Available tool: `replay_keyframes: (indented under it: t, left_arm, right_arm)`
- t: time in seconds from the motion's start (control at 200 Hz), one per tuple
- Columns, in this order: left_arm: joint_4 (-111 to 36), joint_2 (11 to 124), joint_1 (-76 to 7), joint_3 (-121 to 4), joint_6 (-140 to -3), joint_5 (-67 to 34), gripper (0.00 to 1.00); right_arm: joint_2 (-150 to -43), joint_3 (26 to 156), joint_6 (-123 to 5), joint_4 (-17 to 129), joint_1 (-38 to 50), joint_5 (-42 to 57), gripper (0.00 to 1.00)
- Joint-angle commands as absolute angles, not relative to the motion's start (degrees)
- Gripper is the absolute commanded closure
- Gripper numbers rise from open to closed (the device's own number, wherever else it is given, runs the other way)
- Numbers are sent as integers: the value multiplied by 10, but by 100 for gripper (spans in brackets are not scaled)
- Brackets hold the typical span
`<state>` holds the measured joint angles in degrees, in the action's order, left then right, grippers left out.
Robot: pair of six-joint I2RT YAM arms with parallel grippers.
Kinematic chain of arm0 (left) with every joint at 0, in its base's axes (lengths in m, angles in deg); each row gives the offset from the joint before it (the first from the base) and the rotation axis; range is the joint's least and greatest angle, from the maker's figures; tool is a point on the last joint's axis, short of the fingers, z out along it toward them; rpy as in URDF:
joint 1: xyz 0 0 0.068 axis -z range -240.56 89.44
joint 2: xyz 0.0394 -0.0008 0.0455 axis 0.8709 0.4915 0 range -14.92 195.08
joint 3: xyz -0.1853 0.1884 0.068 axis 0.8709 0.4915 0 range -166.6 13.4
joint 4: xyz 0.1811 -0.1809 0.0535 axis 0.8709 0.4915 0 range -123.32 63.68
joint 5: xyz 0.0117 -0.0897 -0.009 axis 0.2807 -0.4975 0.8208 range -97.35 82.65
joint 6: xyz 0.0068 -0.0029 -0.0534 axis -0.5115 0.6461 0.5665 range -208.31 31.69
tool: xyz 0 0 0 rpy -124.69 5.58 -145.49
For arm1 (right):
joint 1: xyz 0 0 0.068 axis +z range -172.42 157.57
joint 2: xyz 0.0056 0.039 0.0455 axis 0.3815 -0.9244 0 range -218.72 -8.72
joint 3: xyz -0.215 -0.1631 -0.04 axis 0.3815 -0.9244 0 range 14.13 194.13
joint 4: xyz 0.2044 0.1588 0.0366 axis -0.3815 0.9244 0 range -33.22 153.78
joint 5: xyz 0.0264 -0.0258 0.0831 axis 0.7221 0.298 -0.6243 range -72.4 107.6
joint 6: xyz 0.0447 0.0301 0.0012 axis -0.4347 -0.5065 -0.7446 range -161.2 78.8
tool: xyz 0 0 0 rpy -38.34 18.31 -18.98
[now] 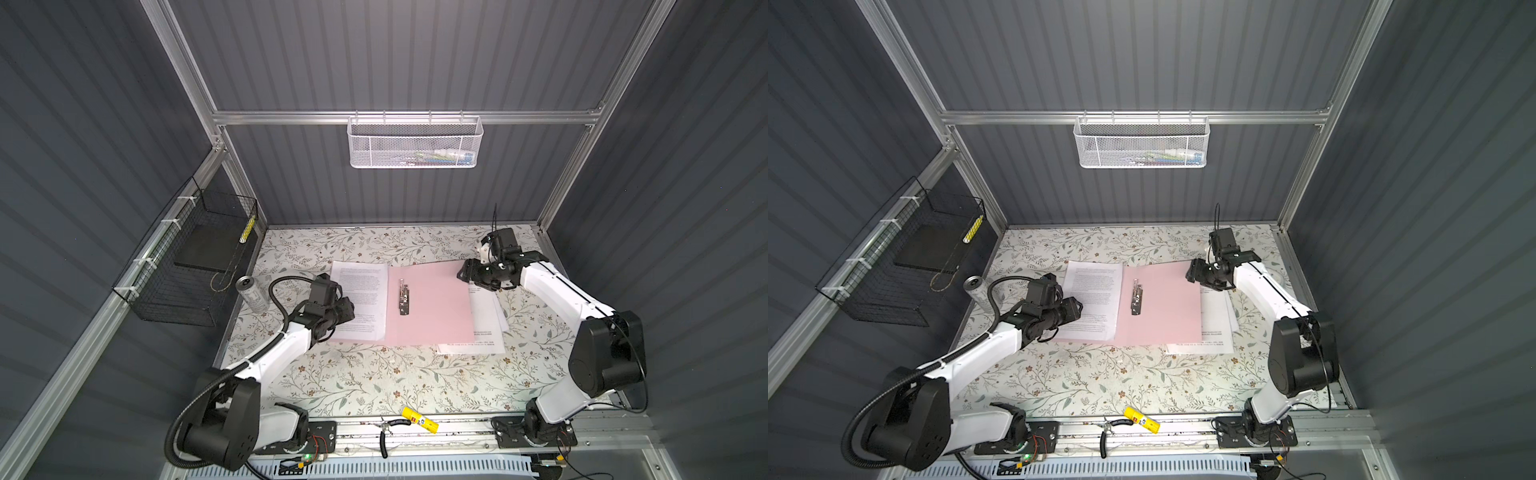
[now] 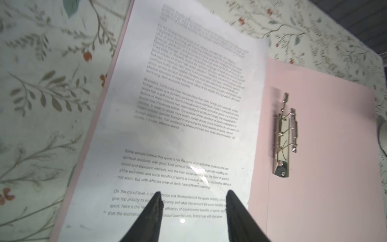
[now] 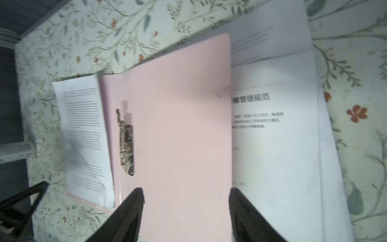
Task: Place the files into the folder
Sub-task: 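Move the right gripper to the Chinese-text white sheet stack beside the folder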
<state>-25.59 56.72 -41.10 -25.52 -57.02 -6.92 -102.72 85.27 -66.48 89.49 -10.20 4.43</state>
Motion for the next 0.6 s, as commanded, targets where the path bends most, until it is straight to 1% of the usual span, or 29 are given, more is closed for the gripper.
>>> replay_keyframes:
  t: [0.0,0.12,0.22,0.235,0.265,0.415,0.595]
  left_arm:
    - [-259,543,-413,-265,-590,-51,45]
    - [-251,551,-412,-276,-603,-42,43]
    - [-253,563,-412,-278,-606,-42,44]
    - [-254,564,-412,-278,-606,-43,44]
    - [-256,565,-412,-276,-606,-44,44]
    - [-276,566,-412,-262,-600,-50,44]
    - [-302,589,-412,-247,-597,-60,44]
  right_arm:
    - [-1055,836,-665,881,-110,64,33]
    - [-1103,846,-681,856,-110,26,33]
    - [-1136,856,-698,833,-107,-11,35]
    - [-1139,856,-701,829,-106,-33,36]
    - [-1144,857,-708,820,-101,-45,36]
    - [-1166,876,-720,805,-64,-51,37]
    - [-1220,926,-733,807,-14,-66,38]
